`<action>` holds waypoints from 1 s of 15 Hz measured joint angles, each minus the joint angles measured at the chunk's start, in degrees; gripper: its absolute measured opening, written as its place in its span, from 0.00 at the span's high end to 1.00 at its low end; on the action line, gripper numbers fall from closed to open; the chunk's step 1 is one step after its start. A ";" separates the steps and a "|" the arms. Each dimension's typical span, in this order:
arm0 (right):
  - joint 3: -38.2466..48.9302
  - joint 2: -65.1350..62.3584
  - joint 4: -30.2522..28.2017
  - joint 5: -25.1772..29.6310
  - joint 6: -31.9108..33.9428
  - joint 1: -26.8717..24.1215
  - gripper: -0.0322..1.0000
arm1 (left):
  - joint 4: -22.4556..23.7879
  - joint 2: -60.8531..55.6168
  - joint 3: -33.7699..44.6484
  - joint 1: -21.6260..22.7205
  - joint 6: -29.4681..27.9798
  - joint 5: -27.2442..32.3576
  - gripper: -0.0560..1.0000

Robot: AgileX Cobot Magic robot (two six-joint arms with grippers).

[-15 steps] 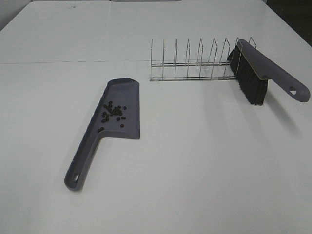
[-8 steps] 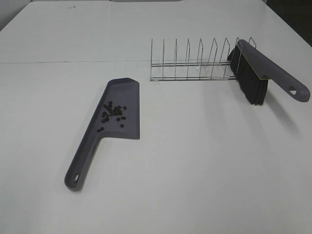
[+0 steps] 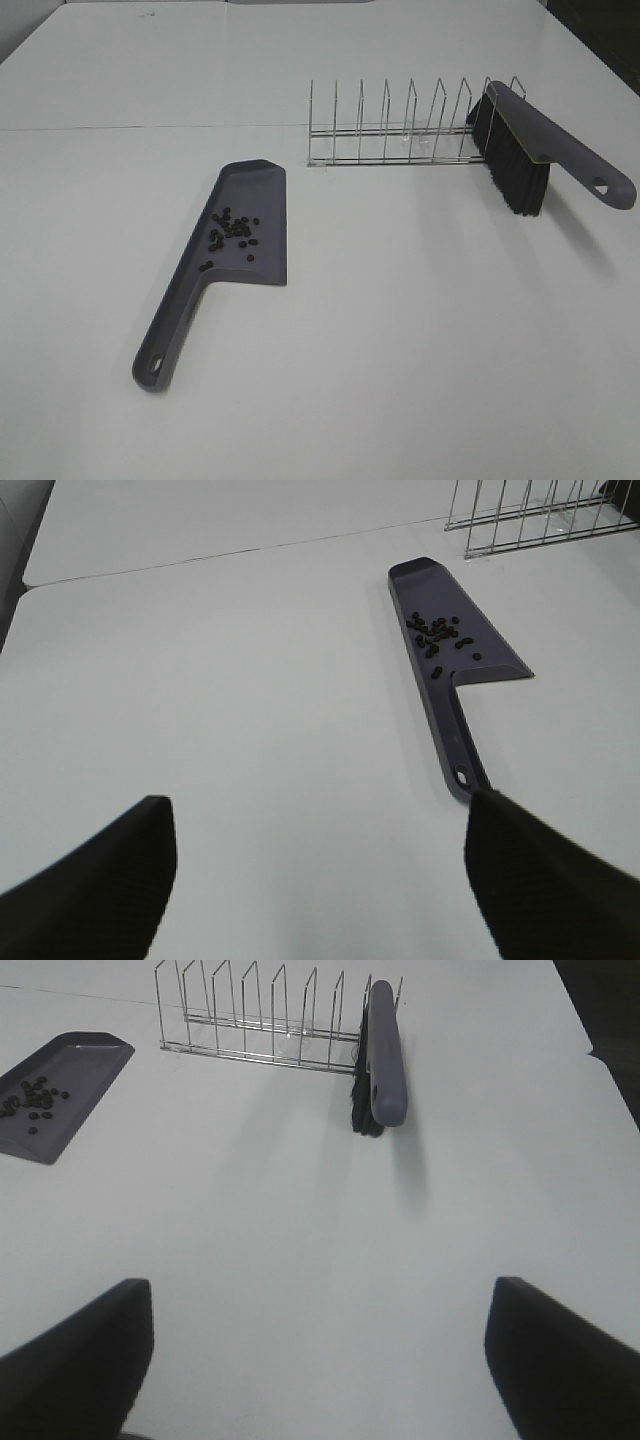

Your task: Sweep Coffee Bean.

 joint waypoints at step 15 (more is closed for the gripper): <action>0.00 0.00 0.06 0.00 0.00 0.00 0.23 | 0.00 0.00 0.00 0.00 0.00 0.00 0.26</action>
